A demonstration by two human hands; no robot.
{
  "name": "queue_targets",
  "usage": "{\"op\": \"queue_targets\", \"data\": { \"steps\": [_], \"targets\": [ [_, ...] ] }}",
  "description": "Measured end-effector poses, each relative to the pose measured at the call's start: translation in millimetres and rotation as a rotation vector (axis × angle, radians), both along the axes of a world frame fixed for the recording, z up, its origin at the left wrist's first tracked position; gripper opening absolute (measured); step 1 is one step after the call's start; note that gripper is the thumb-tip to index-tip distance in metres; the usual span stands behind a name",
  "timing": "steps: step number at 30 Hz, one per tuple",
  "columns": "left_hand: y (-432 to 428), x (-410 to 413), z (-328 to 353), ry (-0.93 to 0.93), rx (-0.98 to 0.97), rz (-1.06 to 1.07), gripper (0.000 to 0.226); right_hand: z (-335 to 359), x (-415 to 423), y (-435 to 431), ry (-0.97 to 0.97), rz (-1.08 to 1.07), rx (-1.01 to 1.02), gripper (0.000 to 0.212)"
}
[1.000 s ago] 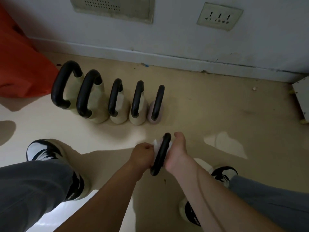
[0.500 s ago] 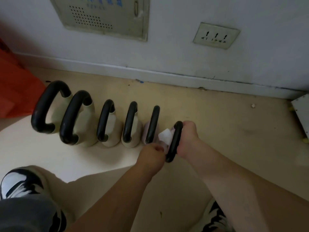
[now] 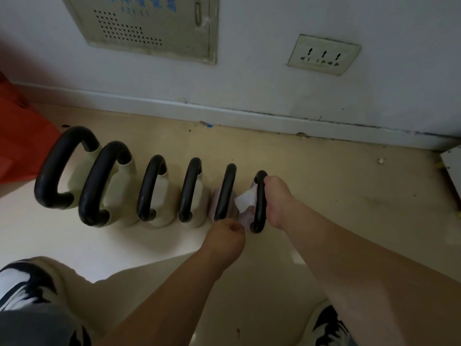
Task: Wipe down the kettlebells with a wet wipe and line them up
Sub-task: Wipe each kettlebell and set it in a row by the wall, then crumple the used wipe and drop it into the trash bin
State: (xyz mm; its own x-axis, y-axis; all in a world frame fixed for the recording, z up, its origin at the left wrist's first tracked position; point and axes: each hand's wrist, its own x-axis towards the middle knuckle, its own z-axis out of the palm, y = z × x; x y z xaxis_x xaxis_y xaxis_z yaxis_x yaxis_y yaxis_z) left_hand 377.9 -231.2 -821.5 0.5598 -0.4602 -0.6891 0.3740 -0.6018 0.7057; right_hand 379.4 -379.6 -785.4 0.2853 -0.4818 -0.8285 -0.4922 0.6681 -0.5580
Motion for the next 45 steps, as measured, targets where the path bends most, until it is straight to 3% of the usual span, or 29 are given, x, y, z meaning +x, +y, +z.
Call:
{"op": "queue_targets", "data": {
  "steps": [4, 9, 12, 17, 22, 25, 29, 33, 39, 43, 45],
  "targets": [
    [12.9, -7.1, 0.3, -0.023, 0.099, -0.038, 0.015, -6.6, -2.9, 3.8, 0.063, 0.075, -0.115, 0.023],
    [21.2, -13.5, 17.6, -0.049, 0.139, -0.037, 0.016, 3.2, -30.1, 27.6, 0.196, 0.094, -0.276, 0.035],
    [18.3, -16.0, 47.1, -0.109, 0.112, -0.067, 0.017, 58.9, -44.2, 28.5, 0.133, 0.15, -0.336, 0.037],
    [4.1, -26.4, 147.7, -0.155, -0.041, -0.064, 0.024, 167.8, -76.0, 25.6, -0.038, 0.355, -0.165, 0.029],
    [4.0, -46.7, 249.2, -0.207, -0.234, -0.012, 0.033, 256.8, -109.6, 26.0, -0.102, 0.536, -0.28, 0.016],
    [5.1, -47.1, 287.9, -0.239, -0.289, -0.025, 0.036, 290.2, -115.9, 27.5, -0.099, 0.528, -0.397, 0.021],
    [6.9, -42.1, 309.8, -0.387, -0.342, -0.071, 0.017, 300.6, -109.4, 18.8, -0.088, 0.461, -0.437, 0.054],
    [-6.4, -26.2, 304.4, -0.457, -0.389, -0.005, 0.01, 281.3, -102.1, -0.1, -0.22, 0.481, -0.325, 0.027],
    [-86.8, 5.2, 290.0, -0.385, -0.421, -0.125, 0.017, 254.1, -77.7, -67.2, -0.312, 0.367, -0.248, 0.023],
    [-151.6, 11.5, 324.4, -0.49, -0.393, -0.31, 0.007, 293.1, -77.7, -131.7, -0.247, 0.214, -0.268, 0.012],
    [-180.3, 1.7, 358.5, -0.551, -0.377, -0.374, 0.015, 328.2, -89.9, -153.5, -0.225, 0.102, -0.233, 0.018]
  ]
}}
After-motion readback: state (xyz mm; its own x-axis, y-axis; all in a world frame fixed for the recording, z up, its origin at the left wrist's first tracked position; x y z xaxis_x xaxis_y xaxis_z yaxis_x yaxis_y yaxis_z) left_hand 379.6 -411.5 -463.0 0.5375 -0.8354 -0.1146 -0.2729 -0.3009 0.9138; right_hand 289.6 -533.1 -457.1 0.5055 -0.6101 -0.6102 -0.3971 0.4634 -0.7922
